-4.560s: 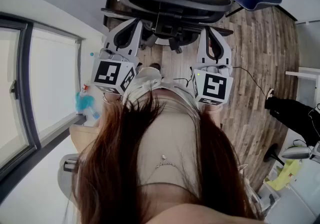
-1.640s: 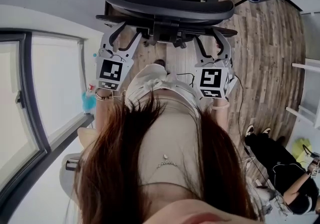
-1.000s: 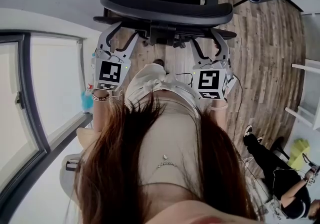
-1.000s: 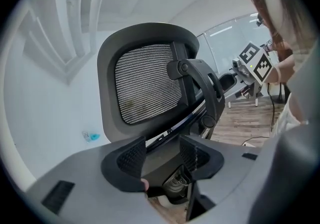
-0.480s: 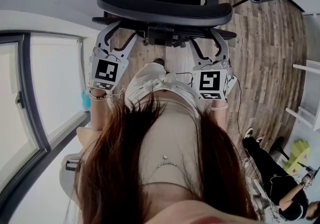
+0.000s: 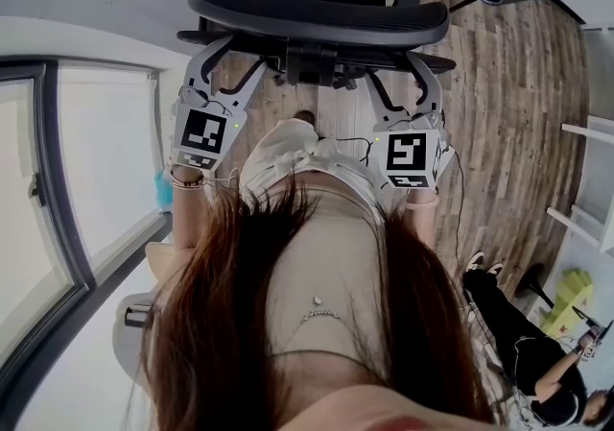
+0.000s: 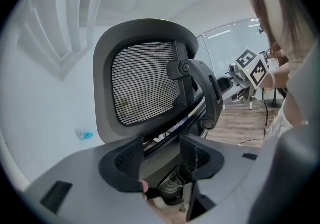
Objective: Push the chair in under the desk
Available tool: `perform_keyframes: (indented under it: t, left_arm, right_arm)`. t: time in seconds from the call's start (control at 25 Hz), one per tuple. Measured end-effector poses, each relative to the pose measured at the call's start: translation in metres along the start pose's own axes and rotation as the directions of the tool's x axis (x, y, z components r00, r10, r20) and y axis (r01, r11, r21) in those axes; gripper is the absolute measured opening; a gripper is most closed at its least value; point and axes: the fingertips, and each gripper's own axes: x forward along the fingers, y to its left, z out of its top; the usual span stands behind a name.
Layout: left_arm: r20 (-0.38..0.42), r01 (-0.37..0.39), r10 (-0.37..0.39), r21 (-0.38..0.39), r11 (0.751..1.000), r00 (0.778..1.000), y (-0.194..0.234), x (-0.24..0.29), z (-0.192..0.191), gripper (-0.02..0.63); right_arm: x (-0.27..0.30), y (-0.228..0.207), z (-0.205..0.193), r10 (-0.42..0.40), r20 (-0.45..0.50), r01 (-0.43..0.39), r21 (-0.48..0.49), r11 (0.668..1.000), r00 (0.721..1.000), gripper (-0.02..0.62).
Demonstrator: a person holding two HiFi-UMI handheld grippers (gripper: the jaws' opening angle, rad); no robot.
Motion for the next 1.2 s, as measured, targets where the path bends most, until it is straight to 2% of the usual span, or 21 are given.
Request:
perform_keyframes:
  t: [0.36,0.56,1.2]
  left_arm:
    - [0.008,0.033,-0.033,-0.015,0.999,0.999,0.000,0.000,0.000,0.222]
    - [0.004,0.048,-0.048,-0.014,0.999,0.999,-0.006,0.010,0.009,0.222]
    - [-0.012,0.028,-0.028,-0.021,0.999,1.000,0.015,0.029,0.007,0.225]
  right_arm:
    - [0.003,0.000,0.003,0.014,0.001,-0.014,-0.004,1.000,1.000,0.258]
    - [0.002,-0.014,-0.004,0.024,0.007,-0.024,0.001,1.000,1.000,0.258]
    - [0.027,-0.025,-0.001,0.023,-0.022,-0.023,0.008,1.000,0.999,0.258]
